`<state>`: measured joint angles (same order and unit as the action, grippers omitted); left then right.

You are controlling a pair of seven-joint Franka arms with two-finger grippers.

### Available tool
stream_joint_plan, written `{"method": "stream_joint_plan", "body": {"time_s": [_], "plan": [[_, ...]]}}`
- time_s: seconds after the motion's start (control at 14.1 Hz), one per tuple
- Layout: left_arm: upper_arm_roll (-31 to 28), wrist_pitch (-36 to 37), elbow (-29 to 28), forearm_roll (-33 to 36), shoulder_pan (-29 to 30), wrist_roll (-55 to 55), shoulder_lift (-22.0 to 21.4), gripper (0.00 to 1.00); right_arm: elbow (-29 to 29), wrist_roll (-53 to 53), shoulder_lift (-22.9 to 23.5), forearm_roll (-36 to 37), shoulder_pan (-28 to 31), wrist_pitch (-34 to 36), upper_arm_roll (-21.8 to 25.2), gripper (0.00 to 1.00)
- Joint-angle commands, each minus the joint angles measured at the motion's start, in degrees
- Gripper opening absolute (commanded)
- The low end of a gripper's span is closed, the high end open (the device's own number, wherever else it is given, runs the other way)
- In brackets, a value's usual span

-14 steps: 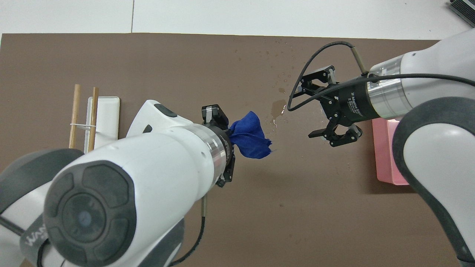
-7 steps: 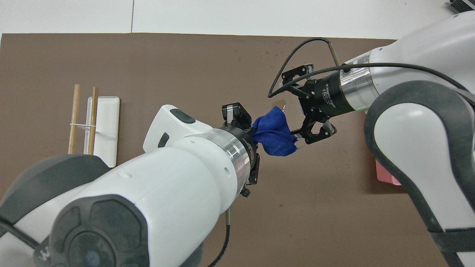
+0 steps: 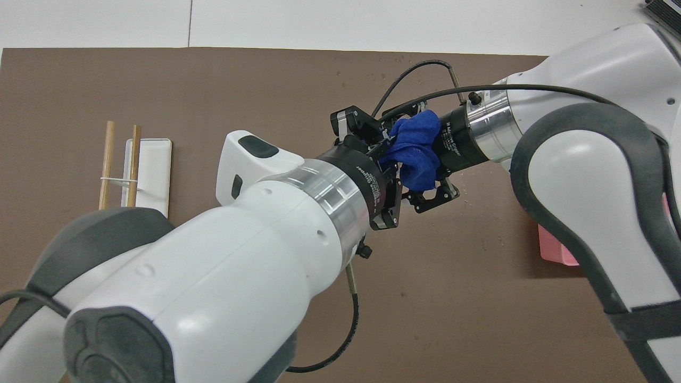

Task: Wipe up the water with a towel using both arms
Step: 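Grasp the towel with the right gripper while the left gripper holds it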

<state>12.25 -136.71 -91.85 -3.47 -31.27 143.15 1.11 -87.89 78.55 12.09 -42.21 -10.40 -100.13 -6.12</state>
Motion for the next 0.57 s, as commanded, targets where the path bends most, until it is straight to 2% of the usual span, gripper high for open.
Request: {"method": "stream_joint_plan", "body": {"time_s": [0.0,0.21,0.28,0.35,0.43,0.5], "plan": [[-0.12,-1.63,0.89,-0.49,-0.46,1.51,0.91,0.0,0.79,2.04,0.22,-1.47,-1.2,-1.56,-0.03,0.98],[-0.04,-1.72,-0.25,-0.49,-0.55,0.73,0.83,0.0,0.79,3.8,0.22,-1.39,-2.6,-2.79,-0.03,0.98],[-0.04,-1.46,-0.61,-0.49,-0.46,0.64,0.57,0.0,0.79,4.67,0.22,-1.39,-2.87,-3.14,-0.03,0.95],[-0.04,-1.46,-0.78,-0.49,-0.38,0.64,0.56,0.0,0.79,5.29,0.22,-1.39,-2.96,-4.1,-0.03,0.72],[-0.04,-1.46,-0.79,-0.49,-0.37,0.72,0.56,0.0,0.88,5.3,0.22,-1.47,-2.96,-4.46,-0.03,0.27],[-0.04,-1.54,-0.79,-0.49,-0.37,0.72,0.56,0.0,0.96,5.04,0.22,-1.82,-2.96,-4.55,-0.03,0.0]]}}
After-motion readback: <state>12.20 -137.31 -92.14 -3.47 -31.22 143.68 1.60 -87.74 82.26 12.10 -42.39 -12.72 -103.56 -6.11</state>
